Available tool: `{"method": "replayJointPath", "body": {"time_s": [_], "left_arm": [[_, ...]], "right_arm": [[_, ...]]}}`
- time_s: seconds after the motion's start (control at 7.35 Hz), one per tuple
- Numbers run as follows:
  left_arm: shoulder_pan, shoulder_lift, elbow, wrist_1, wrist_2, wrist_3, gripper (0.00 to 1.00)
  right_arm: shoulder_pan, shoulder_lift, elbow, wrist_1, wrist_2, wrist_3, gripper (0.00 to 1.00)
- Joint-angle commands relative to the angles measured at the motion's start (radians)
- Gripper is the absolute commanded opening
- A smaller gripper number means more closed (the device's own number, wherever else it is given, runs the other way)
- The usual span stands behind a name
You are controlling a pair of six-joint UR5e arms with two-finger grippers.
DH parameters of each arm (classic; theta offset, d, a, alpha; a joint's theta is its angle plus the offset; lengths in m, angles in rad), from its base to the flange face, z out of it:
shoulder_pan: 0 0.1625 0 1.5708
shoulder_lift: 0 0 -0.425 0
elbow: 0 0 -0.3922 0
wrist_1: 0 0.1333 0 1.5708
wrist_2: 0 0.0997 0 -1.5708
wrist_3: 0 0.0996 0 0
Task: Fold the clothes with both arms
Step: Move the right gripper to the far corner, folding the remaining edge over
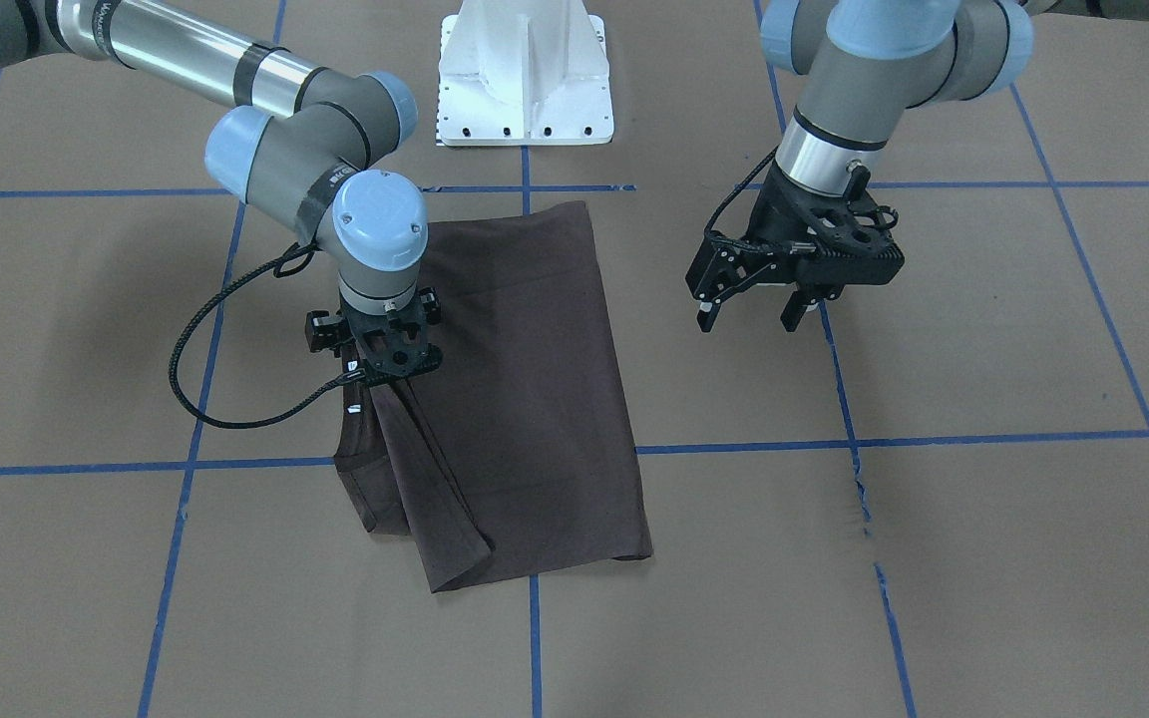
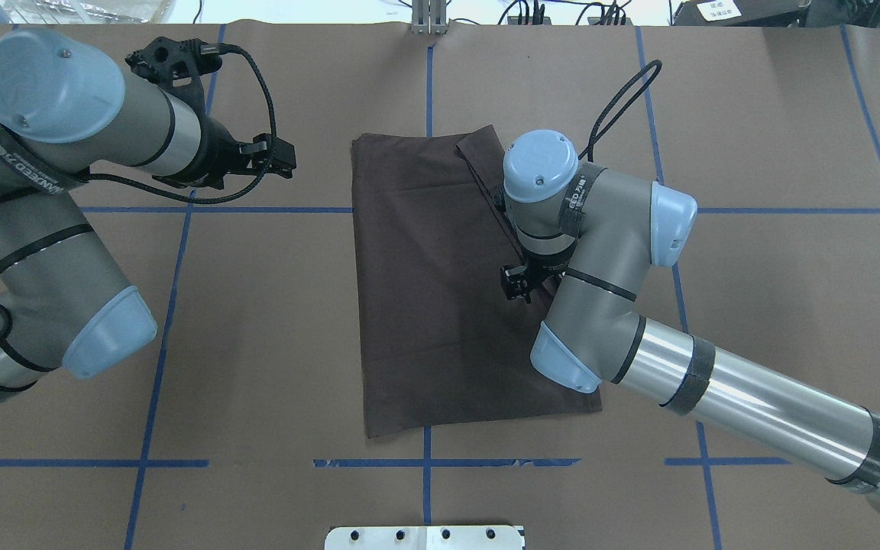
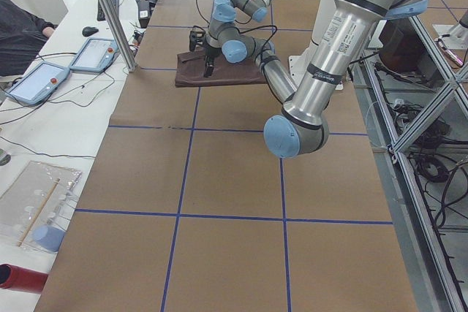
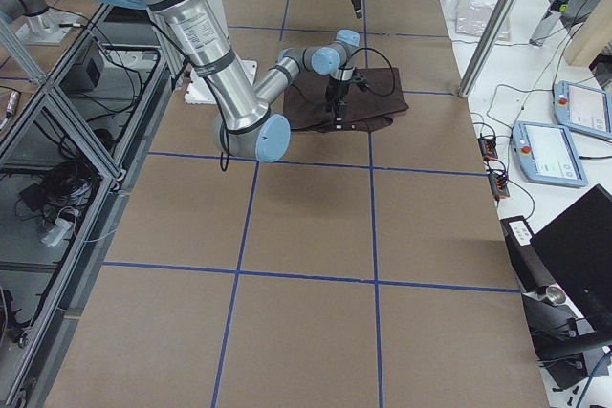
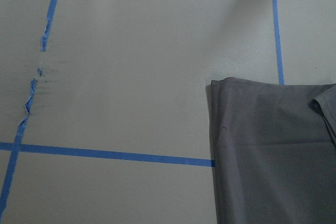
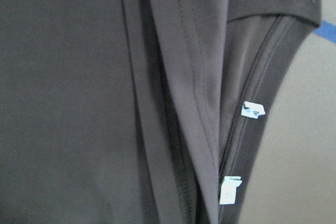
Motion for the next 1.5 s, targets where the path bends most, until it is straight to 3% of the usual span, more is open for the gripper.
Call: {"method": "replayJointPath", "body": {"time_s": [0.0,0.54,0.95,1.36], "left_arm": [[0.0,0.002,0.0,-0.002,-0.001,-0.001,1.0],[0.0,0.002,-0.001,-0.002,0.001,-0.001,1.0],[0.0,0.002,-0.035,0.002,0.001,-0.004,1.0],[0.002,-0.001,-0.101,0.052,0.001,-0.002,1.0]], "right_arm": [[0.014,-0.017,-0.002,-0.001,-0.001,-0.009,1.0],[0.052,-0.046,-0.002,0.001,-0.003,-0.021,1.0],[0.177,-0.124,0.014,0.025,0.014,-0.16,1.0],[0.196,0.012,-0.006,0.025,0.032,-0.133,1.0]]}}
